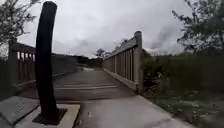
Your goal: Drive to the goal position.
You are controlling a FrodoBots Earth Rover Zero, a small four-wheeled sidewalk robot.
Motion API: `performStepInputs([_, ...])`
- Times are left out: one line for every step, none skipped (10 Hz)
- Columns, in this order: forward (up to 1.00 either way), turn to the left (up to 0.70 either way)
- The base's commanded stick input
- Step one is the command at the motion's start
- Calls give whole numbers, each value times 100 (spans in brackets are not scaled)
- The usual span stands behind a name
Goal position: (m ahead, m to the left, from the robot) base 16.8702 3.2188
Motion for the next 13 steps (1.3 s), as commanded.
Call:
performStepInputs([85, 0])
performStepInputs([85, 0])
performStepInputs([85, 0])
performStepInputs([85, 7])
performStepInputs([85, 25])
performStepInputs([85, 34])
performStepInputs([85, 34])
performStepInputs([85, 34])
performStepInputs([85, 34])
performStepInputs([85, 34])
performStepInputs([85, 34])
performStepInputs([85, 34])
performStepInputs([85, 34])
